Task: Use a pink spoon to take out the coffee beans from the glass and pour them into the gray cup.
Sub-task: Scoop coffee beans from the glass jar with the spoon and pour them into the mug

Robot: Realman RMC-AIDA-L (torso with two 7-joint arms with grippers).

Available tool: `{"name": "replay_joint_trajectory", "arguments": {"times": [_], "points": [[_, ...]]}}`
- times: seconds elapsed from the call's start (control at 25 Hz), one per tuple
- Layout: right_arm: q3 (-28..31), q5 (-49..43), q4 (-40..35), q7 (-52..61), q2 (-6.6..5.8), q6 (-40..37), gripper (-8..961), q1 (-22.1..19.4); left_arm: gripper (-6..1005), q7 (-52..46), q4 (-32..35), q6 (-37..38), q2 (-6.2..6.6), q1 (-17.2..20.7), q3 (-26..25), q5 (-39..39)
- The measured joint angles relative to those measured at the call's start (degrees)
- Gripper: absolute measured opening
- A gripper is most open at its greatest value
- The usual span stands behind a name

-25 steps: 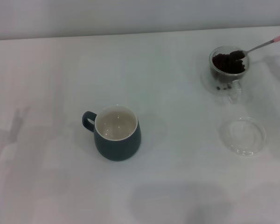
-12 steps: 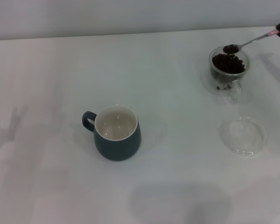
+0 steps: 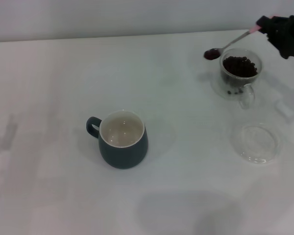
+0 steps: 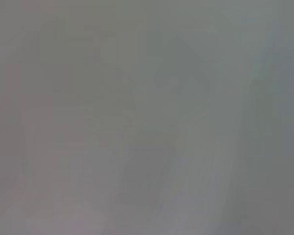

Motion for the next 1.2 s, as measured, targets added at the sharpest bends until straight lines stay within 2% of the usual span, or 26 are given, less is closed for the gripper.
{"name": "replay_joint_trajectory", "arguments": {"times": [0.24, 0.48, 0.8, 1.2], "points": [[-4.51, 0.00, -1.40, 2.72, 0.22, 3.23, 139, -0.05, 774, -0.02, 0.08, 0.31, 0.01, 0.06, 0.00, -0.76], [-8.56, 0.00, -5.13, 4.60, 1.96, 7.09, 140, -0.55, 775, 0.00, 0.10, 1.43, 0.05, -0.01, 0.00, -0.78], [-17.10, 0.54, -6.77, 5.87, 2.72, 6.75, 140, 0.42, 774, 0.01, 0.09, 2.04, 0.01, -0.34, 0.00, -1.21], [-26.45, 0.88, -6.55, 2.14, 3.27, 1.89, 140, 1.53, 775, -0.04, -0.15, 3.15, 0.01, -0.56, 0.00, -1.21]]}}
